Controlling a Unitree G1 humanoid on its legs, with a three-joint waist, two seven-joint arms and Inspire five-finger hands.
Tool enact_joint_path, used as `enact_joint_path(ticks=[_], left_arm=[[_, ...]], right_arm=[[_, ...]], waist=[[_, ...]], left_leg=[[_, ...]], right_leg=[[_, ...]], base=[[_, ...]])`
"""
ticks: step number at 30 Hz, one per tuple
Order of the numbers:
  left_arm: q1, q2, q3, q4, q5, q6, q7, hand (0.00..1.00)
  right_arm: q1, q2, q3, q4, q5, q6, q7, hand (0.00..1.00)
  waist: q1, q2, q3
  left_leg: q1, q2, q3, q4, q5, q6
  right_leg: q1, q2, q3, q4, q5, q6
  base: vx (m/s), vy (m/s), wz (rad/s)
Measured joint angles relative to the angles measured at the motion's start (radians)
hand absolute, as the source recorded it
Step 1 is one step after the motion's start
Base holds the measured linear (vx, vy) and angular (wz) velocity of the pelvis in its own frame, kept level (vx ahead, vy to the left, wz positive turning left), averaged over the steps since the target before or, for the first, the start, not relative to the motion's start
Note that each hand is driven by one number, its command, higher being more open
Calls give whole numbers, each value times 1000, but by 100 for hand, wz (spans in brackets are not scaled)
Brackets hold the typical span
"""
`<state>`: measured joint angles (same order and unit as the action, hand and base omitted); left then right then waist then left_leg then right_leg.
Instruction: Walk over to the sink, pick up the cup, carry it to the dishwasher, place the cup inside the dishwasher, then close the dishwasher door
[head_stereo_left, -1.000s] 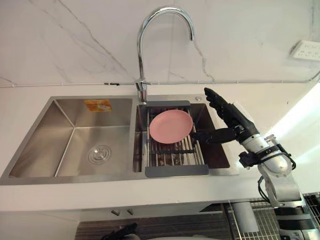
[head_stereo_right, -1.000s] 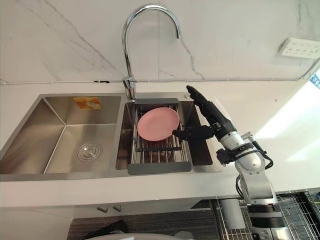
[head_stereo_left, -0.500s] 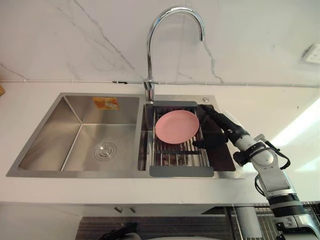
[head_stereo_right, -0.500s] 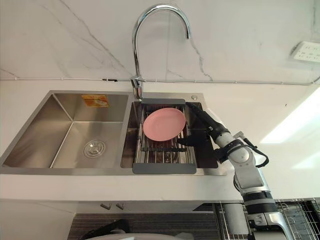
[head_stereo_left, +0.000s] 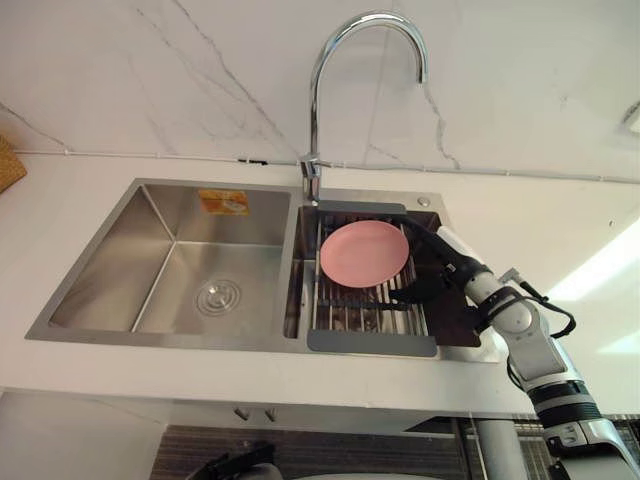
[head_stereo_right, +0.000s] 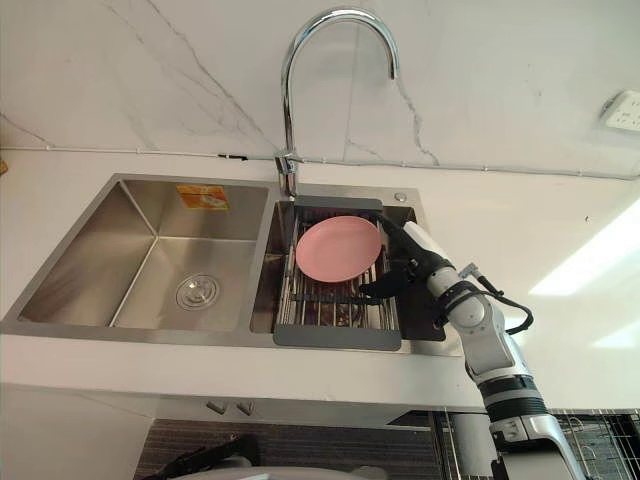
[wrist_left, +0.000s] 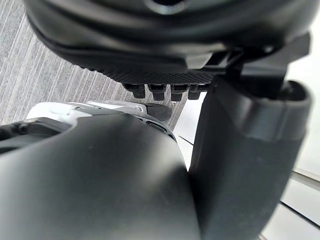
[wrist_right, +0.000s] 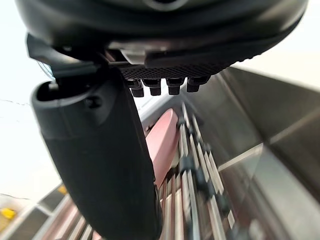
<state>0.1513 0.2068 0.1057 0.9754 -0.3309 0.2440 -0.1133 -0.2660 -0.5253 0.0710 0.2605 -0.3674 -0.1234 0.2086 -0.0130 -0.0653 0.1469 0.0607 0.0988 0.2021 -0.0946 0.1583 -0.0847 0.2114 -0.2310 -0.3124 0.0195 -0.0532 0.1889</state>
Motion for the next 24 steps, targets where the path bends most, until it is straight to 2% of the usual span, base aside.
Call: enact_joint_path(ticks=[6, 9, 24], left_arm=[[0, 0, -1, -9, 16, 0, 1, 100], [0, 2, -1, -19, 16, 0, 1, 100], [-1, 8, -22, -32, 18, 0, 0, 100]], right_arm=[[-2, 19, 26, 0, -164, -33, -129, 100], [-2, 20, 43, 0, -225, -35, -162, 100], [-42, 50, 137, 67, -266, -19, -197, 100]], waist=[[6, -2, 1], [17, -8, 5], [27, -13, 10]], left_leg=[[-1, 0, -1, 0, 0, 0], [-1, 0, -3, 0, 0, 0], [-9, -13, -25, 0, -2, 0]], right_leg=[[0, 0, -1, 0, 0, 0], [1, 0, -4, -1, 0, 0], [12, -8, -28, -1, 1, 4]], base=[[0, 0, 0], [0, 0, 0], [-10, -9, 4]])
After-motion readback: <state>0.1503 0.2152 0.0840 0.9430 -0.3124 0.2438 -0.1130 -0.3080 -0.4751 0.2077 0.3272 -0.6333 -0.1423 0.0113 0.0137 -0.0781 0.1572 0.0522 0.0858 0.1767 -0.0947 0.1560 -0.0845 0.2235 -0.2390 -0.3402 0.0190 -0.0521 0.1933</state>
